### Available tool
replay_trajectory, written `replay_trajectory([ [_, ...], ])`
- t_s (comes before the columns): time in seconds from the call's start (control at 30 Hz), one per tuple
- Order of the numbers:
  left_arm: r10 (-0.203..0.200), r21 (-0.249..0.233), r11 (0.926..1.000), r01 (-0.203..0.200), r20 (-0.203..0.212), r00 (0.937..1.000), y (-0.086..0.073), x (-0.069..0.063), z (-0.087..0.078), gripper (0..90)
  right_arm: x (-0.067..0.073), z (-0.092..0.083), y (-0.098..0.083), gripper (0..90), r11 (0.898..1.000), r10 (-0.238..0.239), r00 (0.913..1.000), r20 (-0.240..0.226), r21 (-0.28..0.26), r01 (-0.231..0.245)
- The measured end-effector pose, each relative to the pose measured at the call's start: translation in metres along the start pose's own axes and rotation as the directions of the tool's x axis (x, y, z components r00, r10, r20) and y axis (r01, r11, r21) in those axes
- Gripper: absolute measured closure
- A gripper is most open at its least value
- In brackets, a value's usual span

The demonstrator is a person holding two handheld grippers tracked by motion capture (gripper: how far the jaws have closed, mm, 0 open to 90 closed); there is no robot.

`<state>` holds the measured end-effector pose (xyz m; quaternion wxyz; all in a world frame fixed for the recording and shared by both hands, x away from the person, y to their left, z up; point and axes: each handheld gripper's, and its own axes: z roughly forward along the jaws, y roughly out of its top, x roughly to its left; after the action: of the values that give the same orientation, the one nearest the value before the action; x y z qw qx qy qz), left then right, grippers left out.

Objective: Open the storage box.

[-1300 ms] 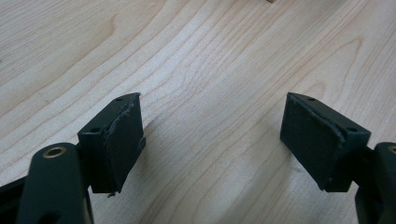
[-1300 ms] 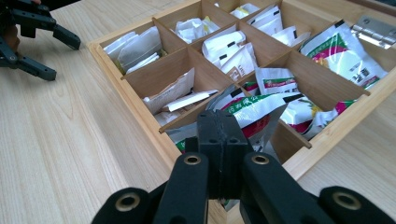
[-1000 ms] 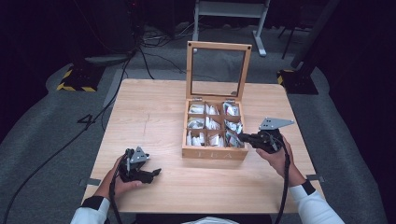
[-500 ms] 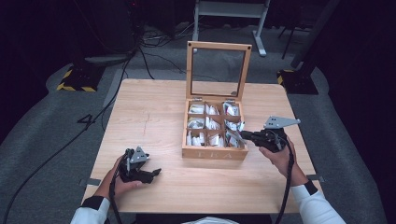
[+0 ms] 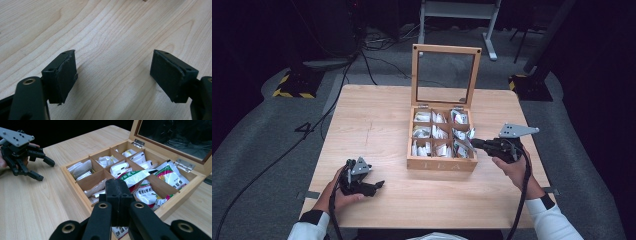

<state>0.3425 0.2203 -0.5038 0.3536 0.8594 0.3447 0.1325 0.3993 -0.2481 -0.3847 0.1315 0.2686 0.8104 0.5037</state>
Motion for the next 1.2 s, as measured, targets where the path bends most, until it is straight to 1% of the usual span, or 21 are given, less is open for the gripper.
replay_trajectory([
  [0.27, -0.002, 0.000, 1.0000, 0.002, 0.001, 1.0000, 0.000, 0.000, 0.000, 21.5, 0.004, -0.005, 0.003, 90.0, 1.000, -0.019, 0.9998, -0.005, -0.018, 0.019],
  [0.6, 0.000, 0.001, 1.0000, 0.000, 0.000, 1.0000, 0.000, 0.000, 0.000, 21.5, 0.012, -0.008, 0.006, 90.0, 0.998, -0.046, 0.9985, -0.029, -0.035, 0.045],
  [0.8, 0.002, 0.004, 1.0000, -0.002, 0.001, 1.0000, 0.001, 0.001, 0.000, 19.9, 0.017, -0.011, 0.009, 90.0, 0.997, -0.058, 0.9973, -0.044, -0.048, 0.056],
  [0.83, -0.001, 0.003, 1.0000, 0.001, 0.002, 1.0000, 0.000, 0.001, 0.001, 19.9, 0.017, -0.011, 0.009, 90.0, 0.997, -0.058, 0.9973, -0.044, -0.048, 0.056],
  [0.9, 0.010, 0.004, 0.9999, -0.010, -0.001, 0.9999, 0.001, 0.002, 0.001, 19.6, 0.019, -0.011, 0.009, 90.0, 0.997, -0.063, 0.9969, -0.047, -0.050, 0.061],
  [0.93, 0.003, 0.003, 1.0000, -0.003, 0.003, 1.0000, 0.001, 0.002, 0.001, 19.3, 0.021, -0.010, 0.009, 90.0, 0.997, -0.068, 0.9964, -0.051, -0.048, 0.065],
  [1.2, 0.006, 0.005, 1.0000, -0.006, 0.003, 1.0000, 0.001, 0.002, 0.001, 19.1, 0.029, -0.008, 0.010, 90.0, 0.995, -0.087, 0.9933, -0.077, -0.047, 0.084],
])
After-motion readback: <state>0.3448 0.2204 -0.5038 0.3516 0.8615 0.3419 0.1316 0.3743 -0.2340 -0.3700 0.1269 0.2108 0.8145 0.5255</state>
